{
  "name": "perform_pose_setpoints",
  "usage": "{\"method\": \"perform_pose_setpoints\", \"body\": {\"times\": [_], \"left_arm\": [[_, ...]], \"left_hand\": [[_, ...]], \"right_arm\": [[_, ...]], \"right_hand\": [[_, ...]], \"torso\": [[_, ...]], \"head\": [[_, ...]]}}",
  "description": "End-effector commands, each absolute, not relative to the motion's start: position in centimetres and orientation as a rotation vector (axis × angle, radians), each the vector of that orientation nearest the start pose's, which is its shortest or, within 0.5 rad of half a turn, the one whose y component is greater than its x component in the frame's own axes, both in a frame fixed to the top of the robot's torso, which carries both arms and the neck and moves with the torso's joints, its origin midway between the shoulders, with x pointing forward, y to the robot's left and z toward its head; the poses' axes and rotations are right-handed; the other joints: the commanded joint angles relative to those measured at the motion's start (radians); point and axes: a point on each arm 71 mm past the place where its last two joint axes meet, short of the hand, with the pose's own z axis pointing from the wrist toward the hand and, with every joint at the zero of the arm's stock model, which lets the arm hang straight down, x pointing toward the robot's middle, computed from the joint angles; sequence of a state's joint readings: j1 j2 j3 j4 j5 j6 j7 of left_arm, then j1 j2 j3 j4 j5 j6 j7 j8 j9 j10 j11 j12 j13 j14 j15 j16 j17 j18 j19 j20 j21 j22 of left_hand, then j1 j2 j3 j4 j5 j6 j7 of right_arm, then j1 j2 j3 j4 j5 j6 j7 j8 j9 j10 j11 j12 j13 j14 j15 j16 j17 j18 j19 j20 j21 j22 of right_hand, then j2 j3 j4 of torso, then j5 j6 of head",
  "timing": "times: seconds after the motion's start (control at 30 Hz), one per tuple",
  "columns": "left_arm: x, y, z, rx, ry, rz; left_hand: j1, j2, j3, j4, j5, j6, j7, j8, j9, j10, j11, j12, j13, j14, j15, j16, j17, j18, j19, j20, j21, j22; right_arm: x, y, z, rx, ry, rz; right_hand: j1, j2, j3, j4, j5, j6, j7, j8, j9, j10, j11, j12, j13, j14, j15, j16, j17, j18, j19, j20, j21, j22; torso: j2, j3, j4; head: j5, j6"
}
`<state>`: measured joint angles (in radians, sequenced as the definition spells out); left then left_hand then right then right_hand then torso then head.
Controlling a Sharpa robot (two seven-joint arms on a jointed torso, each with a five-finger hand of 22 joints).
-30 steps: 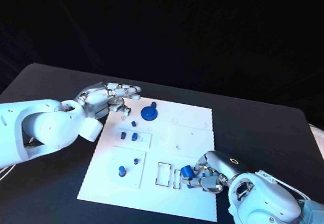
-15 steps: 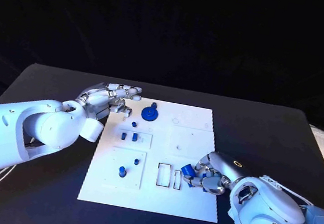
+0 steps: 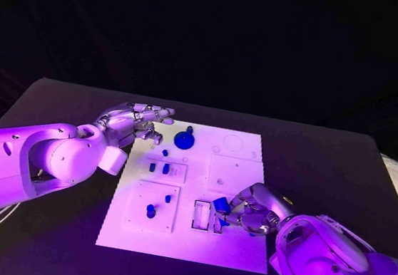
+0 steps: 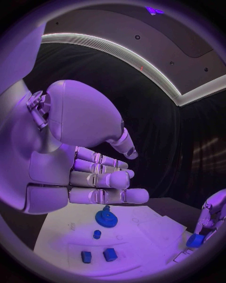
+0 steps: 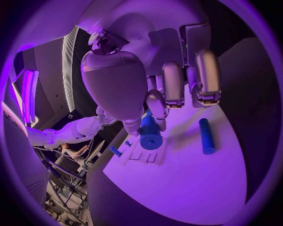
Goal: Assemble the parts on the task board
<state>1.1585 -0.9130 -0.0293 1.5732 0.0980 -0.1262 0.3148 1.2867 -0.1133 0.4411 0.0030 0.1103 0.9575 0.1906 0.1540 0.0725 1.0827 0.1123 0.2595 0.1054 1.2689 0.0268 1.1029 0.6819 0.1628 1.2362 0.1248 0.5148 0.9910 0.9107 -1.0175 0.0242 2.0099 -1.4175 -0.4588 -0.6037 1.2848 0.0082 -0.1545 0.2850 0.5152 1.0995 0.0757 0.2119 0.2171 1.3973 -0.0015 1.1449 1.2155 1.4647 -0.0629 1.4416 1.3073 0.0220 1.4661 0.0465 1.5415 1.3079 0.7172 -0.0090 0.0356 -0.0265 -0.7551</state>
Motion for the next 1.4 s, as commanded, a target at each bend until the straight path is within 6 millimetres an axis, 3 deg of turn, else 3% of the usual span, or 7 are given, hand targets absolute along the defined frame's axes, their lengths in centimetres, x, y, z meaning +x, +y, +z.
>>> {"method": "perform_pose_setpoints", "body": {"times": [0.03, 0.63, 0.83, 1.0, 1.17, 1.27, 1.4], "left_arm": [[46.9, 21.7, -19.4, -1.257, 1.554, -1.711], [46.9, 21.7, -19.4, -1.258, 1.555, -1.712], [46.9, 21.6, -19.4, -1.257, 1.556, -1.712], [46.8, 21.7, -19.4, -1.258, 1.556, -1.712], [46.8, 21.7, -19.5, -1.258, 1.557, -1.711], [46.8, 21.7, -19.5, -1.258, 1.558, -1.711], [46.8, 21.8, -19.5, -1.258, 1.557, -1.709]], "left_hand": [[-0.001, 0.009, -0.005, -0.001, 0.003, -0.006, 0.002, 0.006, -0.001, -0.008, 0.003, 0.004, 0.002, -0.008, 0.002, -0.002, -0.002, 0.016, -0.005, 0.002, -0.003, -0.001], [-0.001, 0.009, -0.005, -0.001, 0.003, -0.006, 0.002, 0.006, -0.001, -0.008, 0.003, 0.004, 0.002, -0.008, 0.002, -0.002, -0.002, 0.016, -0.005, 0.002, -0.003, -0.001], [-0.001, 0.009, -0.005, -0.001, 0.003, -0.006, 0.002, 0.006, -0.001, -0.008, 0.003, 0.004, 0.002, -0.008, 0.002, -0.002, -0.002, 0.016, -0.005, 0.002, -0.003, -0.001], [-0.001, 0.011, -0.007, -0.002, 0.003, -0.003, 0.001, 0.010, 0.000, -0.011, 0.002, 0.007, 0.002, -0.008, 0.002, -0.001, -0.002, 0.016, -0.005, 0.002, -0.004, -0.002], [-0.001, 0.012, -0.008, -0.002, 0.003, -0.001, 0.001, 0.012, 0.001, -0.012, 0.002, 0.008, 0.002, -0.007, 0.002, 0.001, -0.001, 0.016, -0.005, 0.002, -0.004, -0.002], [-0.001, 0.012, -0.008, -0.002, 0.003, -0.001, 0.001, 0.012, 0.001, -0.012, 0.002, 0.008, 0.002, -0.007, 0.002, 0.001, -0.001, 0.016, -0.005, 0.002, -0.004, -0.002], [-0.001, 0.012, -0.008, -0.002, 0.003, -0.001, 0.001, 0.012, 0.001, -0.012, 0.002, 0.008, 0.002, -0.007, 0.002, 0.001, -0.001, 0.016, -0.005, 0.002, -0.004, -0.002]], "right_arm": [[34.5, -17.0, -24.0, 0.301, 2.028, 0.640], [34.7, -15.2, -24.2, 0.282, 2.030, 0.656], [34.9, -14.9, -24.2, 0.271, 2.013, 0.646], [35.0, -14.9, -24.2, 0.244, 2.005, 0.630], [35.0, -15.0, -24.1, 0.222, 1.988, 0.624], [35.0, -14.9, -23.9, 0.215, 1.976, 0.634], [34.9, -14.8, -23.7, 0.200, 1.963, 0.655]], "right_hand": [[0.020, 0.018, -0.003, 0.006, 0.007, 0.006, -0.001, 0.000, 0.032, 0.003, -0.002, -0.006, 0.001, 0.068, -0.006, 0.005, 0.056, -0.012, 0.080, -0.004, 0.003, 0.231], [-0.055, 0.027, -0.045, 0.006, -0.045, 0.011, -0.002, -0.004, 0.057, 0.008, -0.002, -0.014, 0.013, 0.068, -0.006, 0.005, 0.057, -0.012, 0.080, -0.003, 0.003, 0.232], [-0.137, 0.037, -0.098, -0.009, -0.236, 0.008, -0.002, -0.008, 0.077, 0.006, -0.001, -0.034, 0.013, 0.067, -0.005, 0.001, 0.053, -0.011, 0.077, -0.002, 0.000, 0.229], [-0.272, 0.004, -0.139, 0.010, -0.454, -0.004, 0.003, -0.015, 0.091, -0.020, 0.004, -0.099, -0.023, 0.062, -0.001, -0.013, 0.034, -0.008, 0.070, 0.001, -0.008, 0.219], [-0.336, -0.050, -0.082, 0.010, -0.463, -0.010, 0.004, -0.017, 0.104, -0.029, 0.006, -0.132, -0.039, 0.061, 0.000, -0.018, 0.029, -0.007, 0.067, 0.003, -0.012, 0.215], [-0.316, -0.049, -0.057, 0.007, -0.459, -0.009, 0.004, -0.016, 0.109, -0.027, 0.006, -0.132, -0.036, 0.062, 0.000, -0.017, 0.031, -0.007, 0.068, 0.003, -0.011, 0.216], [-0.164, -0.024, -0.014, -0.032, -0.398, -0.007, 0.002, -0.015, 0.124, -0.021, 0.003, -0.131, -0.028, 0.064, -0.001, -0.015, 0.036, -0.008, 0.070, 0.002, -0.008, 0.220]], "torso": [[0.000, 0.0000, 0.0017], [0.001, 0.0003, -0.0015], [0.001, 0.0004, -0.0008], [0.000, 0.0000, -0.0014], [0.000, 0.0005, -0.0010], [0.000, 0.0005, -0.0005], [0.001, 0.0015, -0.0013]], "head": [[0.002, -0.002], [0.010, -0.001], [0.009, 0.001], [0.009, 0.000], [0.009, 0.000], [0.010, -0.001], [0.012, -0.001]]}}
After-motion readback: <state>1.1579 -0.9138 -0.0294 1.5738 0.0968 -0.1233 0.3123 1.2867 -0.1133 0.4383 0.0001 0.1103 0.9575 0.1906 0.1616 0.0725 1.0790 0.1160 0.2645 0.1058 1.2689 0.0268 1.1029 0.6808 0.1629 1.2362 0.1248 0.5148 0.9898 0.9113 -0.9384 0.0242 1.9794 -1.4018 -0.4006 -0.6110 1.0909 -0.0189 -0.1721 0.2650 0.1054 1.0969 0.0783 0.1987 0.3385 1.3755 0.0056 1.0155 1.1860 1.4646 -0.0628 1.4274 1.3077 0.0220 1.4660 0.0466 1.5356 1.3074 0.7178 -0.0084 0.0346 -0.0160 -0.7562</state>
